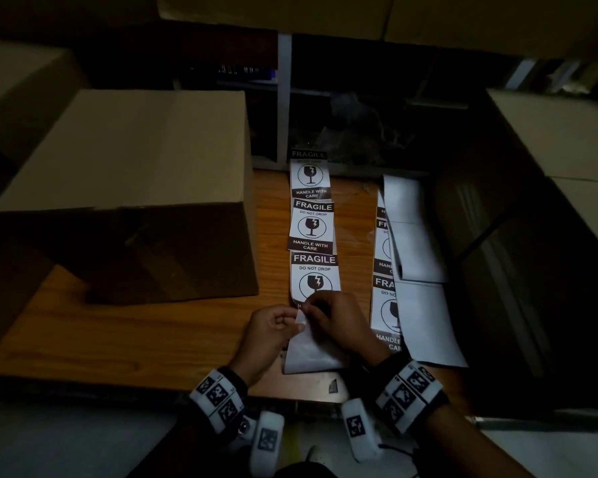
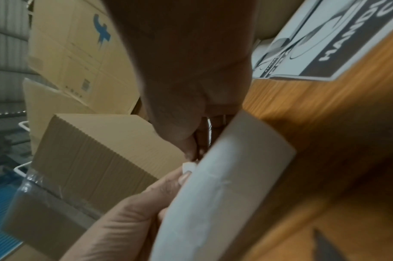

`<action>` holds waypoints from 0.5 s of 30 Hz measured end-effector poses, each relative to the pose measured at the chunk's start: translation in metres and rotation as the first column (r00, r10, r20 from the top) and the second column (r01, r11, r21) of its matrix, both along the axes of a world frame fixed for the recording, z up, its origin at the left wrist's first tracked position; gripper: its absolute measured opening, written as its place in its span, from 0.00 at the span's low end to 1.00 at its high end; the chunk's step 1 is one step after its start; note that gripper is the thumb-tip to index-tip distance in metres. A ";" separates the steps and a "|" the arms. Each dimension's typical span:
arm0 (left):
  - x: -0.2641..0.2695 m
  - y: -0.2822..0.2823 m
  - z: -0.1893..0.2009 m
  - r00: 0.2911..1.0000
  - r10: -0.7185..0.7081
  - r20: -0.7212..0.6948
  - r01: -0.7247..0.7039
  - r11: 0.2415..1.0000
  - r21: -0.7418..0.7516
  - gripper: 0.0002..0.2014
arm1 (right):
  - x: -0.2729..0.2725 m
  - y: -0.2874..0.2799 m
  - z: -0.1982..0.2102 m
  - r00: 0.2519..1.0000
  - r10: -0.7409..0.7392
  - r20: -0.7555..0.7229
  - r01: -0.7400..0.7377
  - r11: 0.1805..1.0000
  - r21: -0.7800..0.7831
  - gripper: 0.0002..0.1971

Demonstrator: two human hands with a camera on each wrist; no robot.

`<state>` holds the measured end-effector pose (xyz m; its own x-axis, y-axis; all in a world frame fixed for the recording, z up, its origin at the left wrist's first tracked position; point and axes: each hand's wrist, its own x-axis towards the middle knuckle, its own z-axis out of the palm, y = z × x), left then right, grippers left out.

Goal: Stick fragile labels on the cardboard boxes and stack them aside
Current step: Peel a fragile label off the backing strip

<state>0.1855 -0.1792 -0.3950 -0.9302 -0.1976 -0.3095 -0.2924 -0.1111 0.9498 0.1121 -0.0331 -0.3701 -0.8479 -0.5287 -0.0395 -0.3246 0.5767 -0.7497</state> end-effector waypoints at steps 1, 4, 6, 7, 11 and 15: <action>0.001 0.001 0.001 1.000 0.005 -0.003 -0.005 1.000 0.000 0.11 | 0.000 0.001 0.000 1.000 -0.004 0.013 0.004 1.000 -0.005 0.07; 0.002 0.002 0.003 0.999 0.029 -0.017 -0.029 0.999 0.019 0.10 | 0.001 0.003 0.001 1.000 0.007 0.026 -0.006 0.999 -0.038 0.06; 0.003 0.002 0.002 0.998 0.054 -0.027 -0.053 0.998 0.025 0.10 | 0.001 0.004 0.000 1.000 0.019 -0.006 -0.019 0.999 -0.050 0.05; 0.003 0.003 0.001 0.997 0.063 -0.036 -0.063 0.998 0.022 0.10 | 0.000 0.004 0.000 0.999 0.026 -0.027 -0.027 0.998 -0.051 0.06; 0.004 0.003 -0.002 0.994 0.090 -0.057 -0.090 0.996 0.008 0.09 | -0.002 0.001 -0.001 0.987 0.106 -0.120 -0.104 0.994 0.021 0.07; 0.005 0.003 -0.004 0.995 0.077 -0.068 -0.079 0.997 -0.021 0.09 | -0.003 0.001 0.002 0.967 0.171 -0.188 -0.149 0.981 0.125 0.10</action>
<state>0.1903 -0.1761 -0.3985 -0.9300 -0.2771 -0.2417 -0.2198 -0.1080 0.9696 0.1089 -0.0322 -0.3679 -0.7497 -0.6595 0.0548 -0.5540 0.5800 -0.5972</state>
